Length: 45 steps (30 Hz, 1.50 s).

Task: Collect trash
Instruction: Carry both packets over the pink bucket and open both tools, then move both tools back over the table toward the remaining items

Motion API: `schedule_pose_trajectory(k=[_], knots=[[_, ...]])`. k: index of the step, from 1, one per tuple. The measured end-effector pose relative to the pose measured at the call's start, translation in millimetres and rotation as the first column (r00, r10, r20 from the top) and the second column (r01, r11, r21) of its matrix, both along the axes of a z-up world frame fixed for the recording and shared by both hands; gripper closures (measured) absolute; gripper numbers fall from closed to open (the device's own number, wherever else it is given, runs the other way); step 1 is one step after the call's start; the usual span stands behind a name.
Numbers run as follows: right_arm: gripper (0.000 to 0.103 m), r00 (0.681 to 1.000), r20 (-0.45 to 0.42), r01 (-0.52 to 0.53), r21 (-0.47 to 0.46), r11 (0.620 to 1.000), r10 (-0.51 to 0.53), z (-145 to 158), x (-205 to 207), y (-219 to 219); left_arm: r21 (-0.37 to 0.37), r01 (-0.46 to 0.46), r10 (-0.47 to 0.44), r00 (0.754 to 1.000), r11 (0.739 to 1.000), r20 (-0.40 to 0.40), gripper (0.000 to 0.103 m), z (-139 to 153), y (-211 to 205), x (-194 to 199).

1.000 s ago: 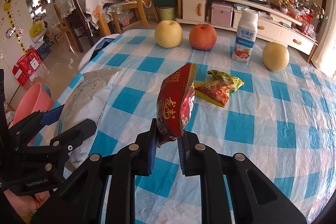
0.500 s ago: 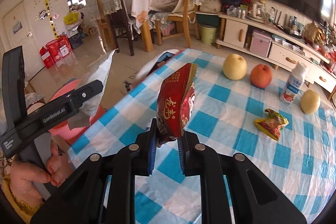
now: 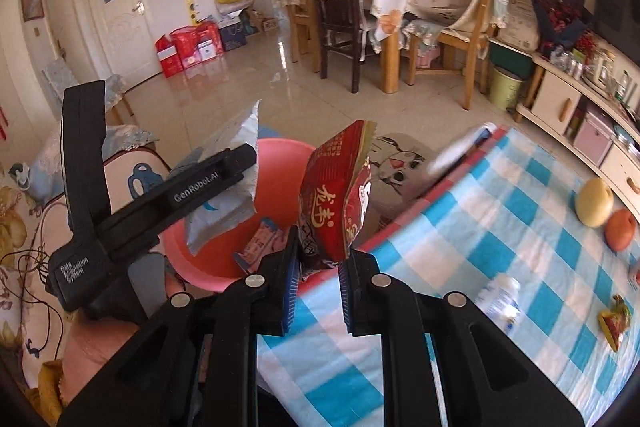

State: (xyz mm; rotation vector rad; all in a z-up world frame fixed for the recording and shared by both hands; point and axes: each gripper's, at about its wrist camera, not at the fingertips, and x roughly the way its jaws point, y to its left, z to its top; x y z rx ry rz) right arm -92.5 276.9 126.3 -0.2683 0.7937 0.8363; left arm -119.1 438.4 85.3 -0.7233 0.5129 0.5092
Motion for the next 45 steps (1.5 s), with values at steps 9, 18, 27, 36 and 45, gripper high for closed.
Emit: schedule_pose_trajectory(k=[9,18,27,36,45], knots=[[0.072,0.996,-0.072,-0.053,-0.049,0.997,0.049,-38.9,13.6,48.1,-0.043,-0.064,0.061,0.996,0.997,-0.060,0.026,-23.3,40.0,-5.5],[0.023,0.995,-0.024,0.101,-0.029,0.994,-0.101,-32.4,13.1,-17.5,0.064,-0.038,0.040,0.999,0.997,-0.026,0.018,-7.8,22.7,-7.9],[0.014,0.976,0.032,0.219,-0.054,0.974,-0.217,-20.5,16.5,-98.4,0.176,0.069,-0.099,0.981,0.982,0.166,0.008,20.1,-22.3,-13.3],[0.011,0.947,0.114,0.302,0.013,0.953,-0.302,-0.8,6.3,-167.4,0.339,0.175,-0.274,0.924,0.924,0.268,0.004,42.1,-88.3,-18.5],[0.010,0.923,0.170,0.342,0.050,0.938,-0.346,4.0,0.9,-217.8,0.436,0.252,-0.386,0.887,0.864,0.252,0.004,50.1,-144.2,-18.1]])
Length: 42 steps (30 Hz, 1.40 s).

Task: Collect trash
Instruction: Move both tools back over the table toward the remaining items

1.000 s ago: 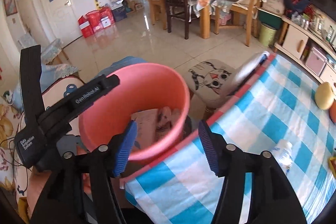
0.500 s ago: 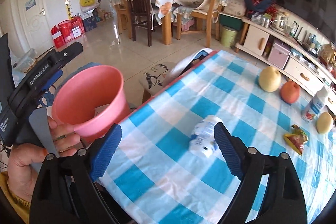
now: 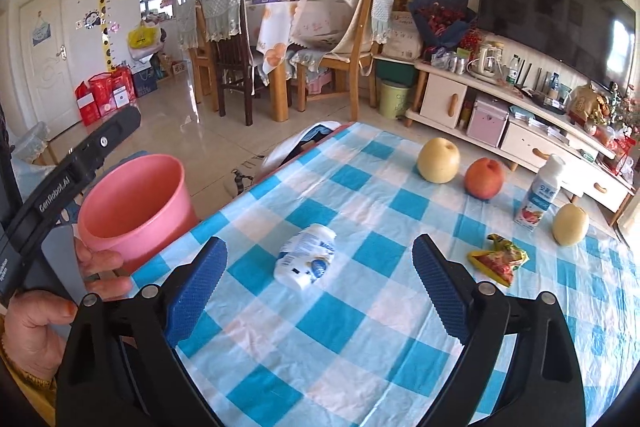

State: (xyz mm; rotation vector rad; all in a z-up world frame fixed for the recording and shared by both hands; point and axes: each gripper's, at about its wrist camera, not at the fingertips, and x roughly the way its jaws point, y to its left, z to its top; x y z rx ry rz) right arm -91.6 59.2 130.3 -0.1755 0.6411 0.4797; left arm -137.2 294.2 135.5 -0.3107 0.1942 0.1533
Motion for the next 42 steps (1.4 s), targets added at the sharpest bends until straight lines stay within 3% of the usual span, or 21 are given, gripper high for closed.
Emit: schedule_pose_trajectory(k=[11,18,24,38,42], knots=[[0.005,0.998,0.023,0.063,0.056,0.996,-0.065,9.5,-1.8,-58.9,0.126,0.108,-0.102,0.993,0.986,-0.050,0.004,-5.5,-69.3,4.7],[0.005,0.987,-0.009,0.163,0.088,0.983,-0.163,9.6,7.5,-102.2,0.211,0.174,-0.153,0.982,0.962,-0.113,0.004,-12.5,-108.5,12.7],[0.005,0.965,-0.049,0.262,0.133,0.956,-0.258,13.3,17.7,-147.2,0.236,0.251,-0.200,0.955,0.939,-0.219,0.004,-25.0,-139.0,26.8],[0.005,0.912,-0.099,0.409,0.169,0.897,-0.398,18.5,34.3,-228.1,0.240,0.422,-0.328,0.878,0.874,-0.348,0.004,-50.1,-208.8,46.2],[0.005,0.893,-0.103,0.449,0.152,0.881,-0.438,15.9,42.6,-245.2,0.281,0.432,-0.318,0.873,0.857,-0.370,0.004,-53.0,-219.3,50.2]])
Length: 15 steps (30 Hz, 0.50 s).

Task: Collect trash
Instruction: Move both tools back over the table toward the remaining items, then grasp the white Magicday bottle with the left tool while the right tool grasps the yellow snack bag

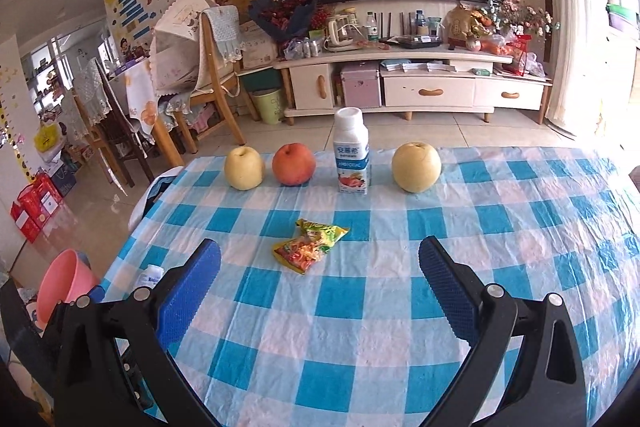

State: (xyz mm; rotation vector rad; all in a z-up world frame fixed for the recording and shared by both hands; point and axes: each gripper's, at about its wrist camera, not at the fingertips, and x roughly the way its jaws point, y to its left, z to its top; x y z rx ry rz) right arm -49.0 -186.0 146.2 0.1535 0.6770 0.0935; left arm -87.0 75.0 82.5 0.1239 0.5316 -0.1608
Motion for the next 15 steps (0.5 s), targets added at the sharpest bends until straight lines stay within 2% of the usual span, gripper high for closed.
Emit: schedule_pose_trajectory(k=[5,8,12,15], knots=[[0.005,0.998,-0.062,0.024,0.102,0.994,-0.018,-12.0,22.8,-24.0,-0.039,-0.050,0.049,0.998,0.998,-0.029,0.004,4.6,27.5,12.3],[0.005,0.994,-0.109,0.031,0.164,0.986,-0.014,-23.3,40.6,-32.8,-0.029,-0.083,0.081,0.995,0.996,-0.051,0.004,4.6,46.8,21.5],[0.005,0.984,-0.177,0.020,0.199,0.980,0.015,-42.6,65.2,-29.1,-0.019,-0.113,0.109,0.981,0.993,-0.163,0.004,-10.5,71.5,42.2],[0.005,0.973,-0.229,0.011,0.211,0.977,0.038,-60.9,83.2,-20.9,-0.034,-0.108,0.096,0.965,0.994,-0.245,0.004,-24.4,79.6,54.0]])
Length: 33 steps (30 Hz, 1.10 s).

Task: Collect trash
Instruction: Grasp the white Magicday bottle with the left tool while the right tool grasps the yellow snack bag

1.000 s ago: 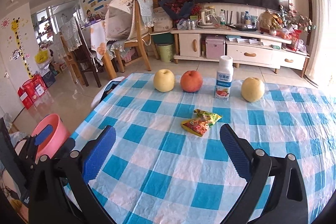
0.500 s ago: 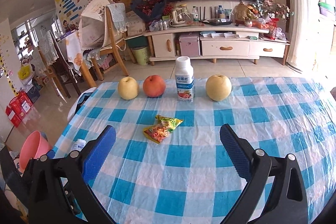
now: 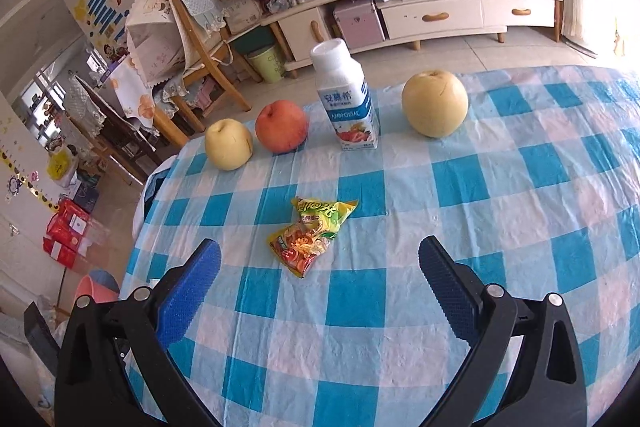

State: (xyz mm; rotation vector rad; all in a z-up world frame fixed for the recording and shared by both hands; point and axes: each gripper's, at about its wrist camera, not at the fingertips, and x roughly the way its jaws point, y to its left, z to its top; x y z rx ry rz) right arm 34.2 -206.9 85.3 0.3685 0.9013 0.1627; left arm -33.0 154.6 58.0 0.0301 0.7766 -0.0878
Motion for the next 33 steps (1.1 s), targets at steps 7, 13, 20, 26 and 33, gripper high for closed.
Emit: schedule_pose_trajectory(k=[7,13,20,26,33], knots=[[0.005,0.994,-0.109,-0.013,0.070,0.997,0.021,-37.7,32.4,17.7,-0.076,0.017,-0.025,0.993,0.997,-0.117,0.004,-20.5,6.4,22.4],[0.005,0.989,-0.145,-0.005,0.049,0.999,0.012,-57.5,49.4,26.9,-0.059,0.021,-0.031,0.987,0.998,-0.160,0.004,-30.5,7.8,31.4],[0.006,0.990,-0.143,0.014,0.013,1.000,-0.012,-69.3,64.6,28.7,-0.090,-0.015,0.000,0.985,0.996,-0.173,0.007,-34.1,17.4,40.6],[0.019,0.990,-0.140,-0.003,-0.008,1.000,0.002,-75.2,74.3,36.9,-0.093,-0.061,0.042,0.980,0.994,-0.195,0.024,-40.9,26.4,48.1],[0.024,0.987,-0.155,-0.042,-0.079,0.996,0.030,-85.1,79.8,52.5,-0.100,-0.088,0.065,0.975,0.991,-0.213,0.040,-47.3,29.5,52.5]])
